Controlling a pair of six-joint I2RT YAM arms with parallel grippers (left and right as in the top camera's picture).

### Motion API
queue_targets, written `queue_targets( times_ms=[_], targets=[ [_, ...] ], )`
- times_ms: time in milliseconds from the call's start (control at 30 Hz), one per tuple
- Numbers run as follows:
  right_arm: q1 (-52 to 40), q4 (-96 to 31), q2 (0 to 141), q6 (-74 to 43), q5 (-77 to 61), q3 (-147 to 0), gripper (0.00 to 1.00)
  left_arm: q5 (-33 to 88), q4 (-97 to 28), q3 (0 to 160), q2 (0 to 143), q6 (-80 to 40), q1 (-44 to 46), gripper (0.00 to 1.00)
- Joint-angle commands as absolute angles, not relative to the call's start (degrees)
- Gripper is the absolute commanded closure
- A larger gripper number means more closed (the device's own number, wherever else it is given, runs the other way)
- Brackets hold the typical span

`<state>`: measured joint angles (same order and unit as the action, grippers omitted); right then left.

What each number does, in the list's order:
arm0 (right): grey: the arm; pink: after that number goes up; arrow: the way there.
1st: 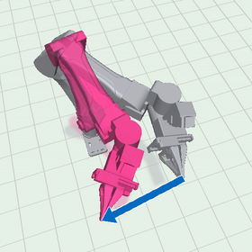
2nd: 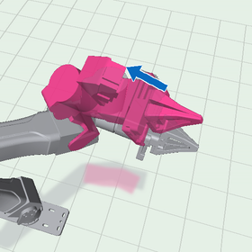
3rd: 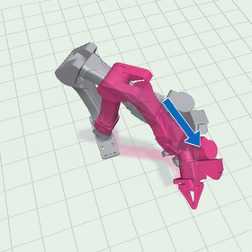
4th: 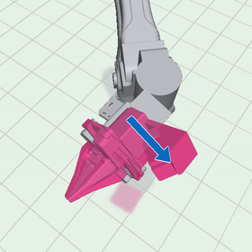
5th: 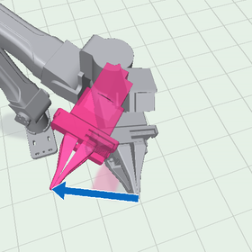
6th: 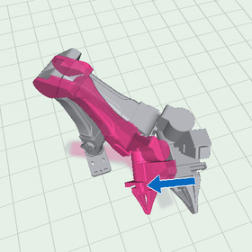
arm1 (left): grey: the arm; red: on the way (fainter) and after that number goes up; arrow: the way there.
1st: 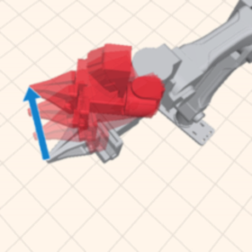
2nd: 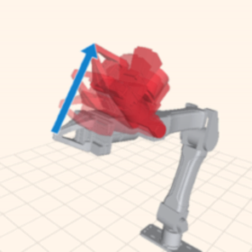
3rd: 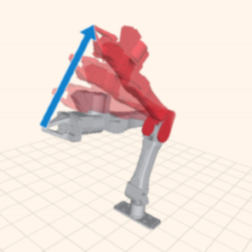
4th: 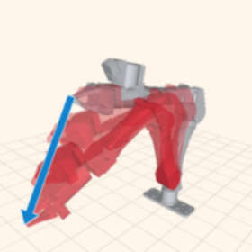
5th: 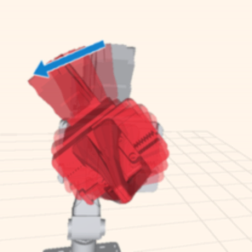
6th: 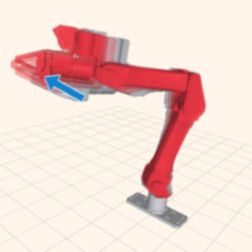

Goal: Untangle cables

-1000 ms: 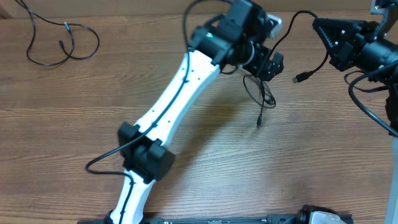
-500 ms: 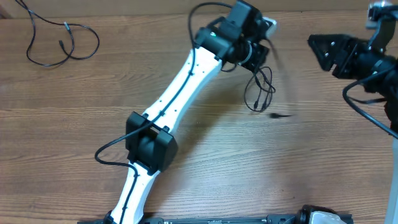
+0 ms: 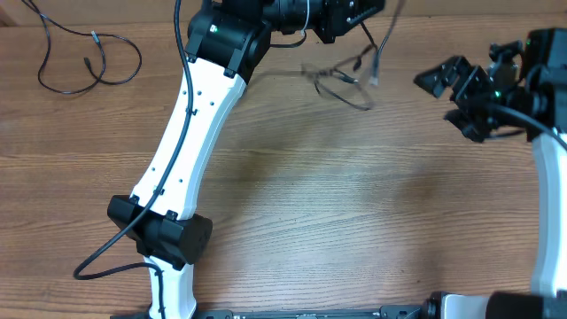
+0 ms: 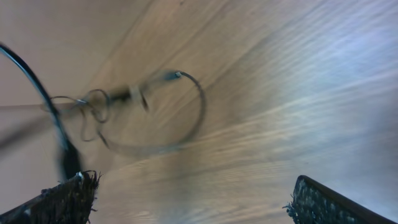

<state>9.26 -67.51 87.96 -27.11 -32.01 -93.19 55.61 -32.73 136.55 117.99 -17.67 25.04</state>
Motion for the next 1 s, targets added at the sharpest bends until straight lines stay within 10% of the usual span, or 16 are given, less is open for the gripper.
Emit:
queue_targets(
  times_ms=[0, 533, 667, 967],
  targets=[
    [9.0, -64.6, 91.3, -30.0, -42.1, -93.1, 0.0, 64.5, -32.0, 137.0, 117.7, -17.1, 25.2, 0.96],
    [8.9, -69.6, 93.9, 2.1, -52.6, -93.1, 0.12, 46.4, -30.6, 137.0, 117.7, -21.2, 24.4, 0.96],
    [6.9, -69.1, 93.9, 7.8, -52.0, -93.0, 0.37, 46.1, -23.9, 137.0, 117.6, -27.7, 24.4, 0.96],
    [0.0, -53.1, 94.1, -5.4, -33.6, -93.0, 0.23, 47.6, -10.8, 137.1, 116.6, -45.3, 24.4, 0.96]
  ],
)
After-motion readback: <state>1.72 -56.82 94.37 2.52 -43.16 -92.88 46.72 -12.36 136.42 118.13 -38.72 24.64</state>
